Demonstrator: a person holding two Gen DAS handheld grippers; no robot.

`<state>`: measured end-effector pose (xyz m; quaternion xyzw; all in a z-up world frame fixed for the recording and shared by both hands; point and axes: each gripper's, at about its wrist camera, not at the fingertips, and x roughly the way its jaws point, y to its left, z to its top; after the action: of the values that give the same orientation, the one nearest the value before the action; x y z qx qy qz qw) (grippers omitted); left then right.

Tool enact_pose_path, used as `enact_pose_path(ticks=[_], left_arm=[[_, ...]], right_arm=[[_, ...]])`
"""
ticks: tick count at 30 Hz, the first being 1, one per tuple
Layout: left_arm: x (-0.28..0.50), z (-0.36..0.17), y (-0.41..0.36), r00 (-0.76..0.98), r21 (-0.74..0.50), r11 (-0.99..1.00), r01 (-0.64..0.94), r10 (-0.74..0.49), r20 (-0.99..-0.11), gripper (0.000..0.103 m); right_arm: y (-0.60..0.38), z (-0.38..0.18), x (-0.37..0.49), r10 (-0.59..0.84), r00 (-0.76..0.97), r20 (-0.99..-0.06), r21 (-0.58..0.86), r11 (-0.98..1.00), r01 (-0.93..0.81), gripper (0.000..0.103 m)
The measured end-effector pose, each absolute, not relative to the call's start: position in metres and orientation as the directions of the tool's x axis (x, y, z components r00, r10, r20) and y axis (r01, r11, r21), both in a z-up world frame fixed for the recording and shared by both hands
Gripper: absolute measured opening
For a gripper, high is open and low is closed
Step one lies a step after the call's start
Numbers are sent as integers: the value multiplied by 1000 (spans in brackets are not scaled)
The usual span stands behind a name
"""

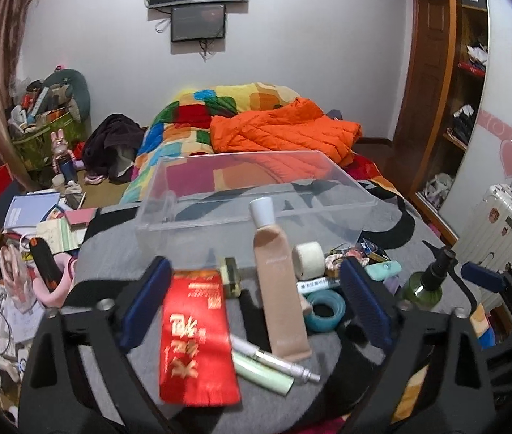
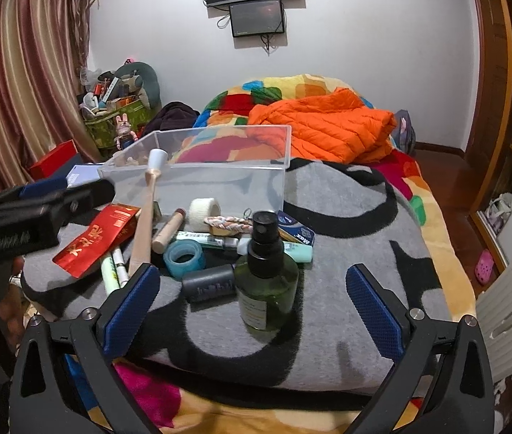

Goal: Organize objects
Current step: 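Reach both grippers toward the items beside the clear box, then grasp the beige foundation tube with the left gripper while the right grasps the green spray bottle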

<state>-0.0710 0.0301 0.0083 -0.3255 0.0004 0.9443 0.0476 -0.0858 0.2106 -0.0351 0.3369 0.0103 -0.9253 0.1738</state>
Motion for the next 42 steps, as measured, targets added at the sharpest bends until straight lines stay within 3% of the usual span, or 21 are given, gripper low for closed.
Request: enact_pose_path(ticks=[10, 16, 17, 19, 24, 28, 33, 38, 41, 42], left_arm=[[-125, -15, 23, -665, -158, -986, -58, 157, -730, 68], [-139, -25, 30, -646, -149, -987, -53, 148, -749, 52], [-141, -26, 30, -645, -148, -988, -52, 146, -750, 50], [-145, -30, 32, -641, -153, -986, -61, 156, -752, 37], [-140, -30, 38, -664, -124, -989, -80, 146, -733, 28], [-126, -18, 39, -699, -107, -990, -97, 144, -701, 13], [-117, -5, 33, -731, -98, -989, -106, 145, -667, 8], [-122, -5, 31, -706, -72, -991, -110, 128, -696, 8], [-128, -13, 28, -660, -111, -987, -117, 161, -734, 15], [-129, -16, 28, -650, -118, -986, -118, 166, -741, 23]], right_arm=[[224, -57, -108, -359, -642, -678, 178, -927, 331, 62], [226, -64, -113, -388, -612, -689, 206, -915, 348, 39], [226, -65, -113, -385, -616, -687, 200, -915, 350, 39], [225, -64, -112, -384, -621, -683, 190, -915, 356, 38], [226, -57, -110, -370, -647, -666, 166, -920, 355, 38], [228, -47, -110, -358, -670, -650, 150, -925, 349, 38], [225, -35, -112, -341, -698, -630, 114, -929, 351, 38], [215, -24, -115, -340, -715, -611, 79, -925, 373, 38], [208, -18, -118, -344, -720, -603, 63, -920, 387, 38], [207, -16, -121, -345, -722, -600, 60, -919, 390, 38]])
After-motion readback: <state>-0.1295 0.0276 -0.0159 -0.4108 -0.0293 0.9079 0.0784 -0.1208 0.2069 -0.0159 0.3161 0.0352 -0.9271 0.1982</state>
